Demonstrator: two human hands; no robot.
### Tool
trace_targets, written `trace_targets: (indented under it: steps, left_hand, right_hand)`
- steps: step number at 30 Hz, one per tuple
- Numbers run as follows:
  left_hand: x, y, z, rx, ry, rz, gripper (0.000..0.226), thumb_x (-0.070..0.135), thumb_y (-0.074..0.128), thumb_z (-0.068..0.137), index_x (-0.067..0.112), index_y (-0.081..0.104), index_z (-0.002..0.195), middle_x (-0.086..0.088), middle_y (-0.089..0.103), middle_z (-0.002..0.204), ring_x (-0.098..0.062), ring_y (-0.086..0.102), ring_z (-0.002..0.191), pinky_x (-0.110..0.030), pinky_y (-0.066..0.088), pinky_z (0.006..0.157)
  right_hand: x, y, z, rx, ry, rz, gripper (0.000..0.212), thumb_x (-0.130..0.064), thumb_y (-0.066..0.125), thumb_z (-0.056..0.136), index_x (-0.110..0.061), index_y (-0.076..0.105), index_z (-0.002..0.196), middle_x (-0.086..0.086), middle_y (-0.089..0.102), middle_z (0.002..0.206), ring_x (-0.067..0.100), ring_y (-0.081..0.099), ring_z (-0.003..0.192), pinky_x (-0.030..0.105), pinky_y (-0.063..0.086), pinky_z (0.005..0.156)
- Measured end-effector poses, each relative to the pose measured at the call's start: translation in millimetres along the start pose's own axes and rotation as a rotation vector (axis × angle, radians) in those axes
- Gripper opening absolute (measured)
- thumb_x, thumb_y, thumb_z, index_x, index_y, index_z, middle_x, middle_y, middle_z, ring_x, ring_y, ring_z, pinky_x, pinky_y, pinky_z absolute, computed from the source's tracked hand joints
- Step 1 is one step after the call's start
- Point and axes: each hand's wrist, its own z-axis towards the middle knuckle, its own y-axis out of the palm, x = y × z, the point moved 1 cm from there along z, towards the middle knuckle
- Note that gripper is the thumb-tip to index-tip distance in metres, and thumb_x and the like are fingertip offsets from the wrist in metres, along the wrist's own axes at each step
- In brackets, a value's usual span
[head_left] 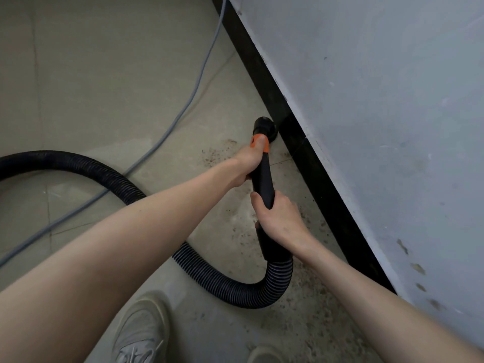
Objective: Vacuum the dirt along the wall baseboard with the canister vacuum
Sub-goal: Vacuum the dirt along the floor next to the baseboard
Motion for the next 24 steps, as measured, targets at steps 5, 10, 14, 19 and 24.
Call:
trace_targets:
  steps: [5,10,14,19,24]
  left_hand:
    - [4.0,9.9,8.6,0.008,-0.002,-0.028,0.044,0.048,0.036,0.099,0.006,0.050,0.103,-0.006,0.052,0.088,-0.017,0.052,0.077,-0.026,0.044,0.064]
    - [16.1,-1.6,23.4,0.104,0.034,-0.080,0.037,0.044,0.039,0.099,0.008,0.047,0.104,-0.003,0.054,0.084,-0.016,0.054,0.074,-0.025,0.043,0.056]
    - [20.1,-14.7,31.2,0.173,0.050,-0.122,0.044,0.037,0.048,0.097,-0.001,0.051,0.119,-0.012,0.061,0.106,-0.026,0.060,0.094,-0.031,0.048,0.068]
    - [27.5,-32.1,34.8,0.173,0.064,-0.172,0.031,0.032,0.053,0.096,0.002,0.059,0.102,-0.013,0.064,0.101,-0.025,0.061,0.093,-0.034,0.052,0.080]
    - [31.9,-37.3,35.0,0.126,0.048,-0.178,0.036,0.031,0.058,0.094,0.001,0.056,0.113,-0.013,0.064,0.105,-0.025,0.062,0.096,-0.033,0.051,0.085]
  right_hand:
    - [4.2,-10.1,13.2,-0.017,0.010,-0.048,0.034,-0.056,0.044,0.092,-0.022,0.048,0.086,0.005,0.067,0.079,0.020,0.066,0.067,0.034,0.055,0.061]
    - [-8.2,-19.2,48.0,-0.049,-0.056,-0.140,0.033,-0.054,0.045,0.093,-0.022,0.050,0.087,0.005,0.062,0.082,0.025,0.063,0.072,0.030,0.043,0.055]
    - [-31.6,-24.6,83.7,-0.040,-0.097,-0.291,0.047,-0.054,0.043,0.095,-0.012,0.055,0.112,0.010,0.065,0.096,0.032,0.064,0.086,0.034,0.046,0.064]
    - [-53.1,-26.1,115.3,-0.081,-0.127,-0.312,0.037,-0.051,0.044,0.096,-0.014,0.050,0.099,0.001,0.054,0.078,0.023,0.056,0.070,0.030,0.040,0.058]
    - [-47.0,-25.3,114.0,-0.140,-0.145,-0.109,0.033,-0.045,0.047,0.097,-0.014,0.052,0.086,0.000,0.053,0.070,0.020,0.055,0.063,0.028,0.040,0.053]
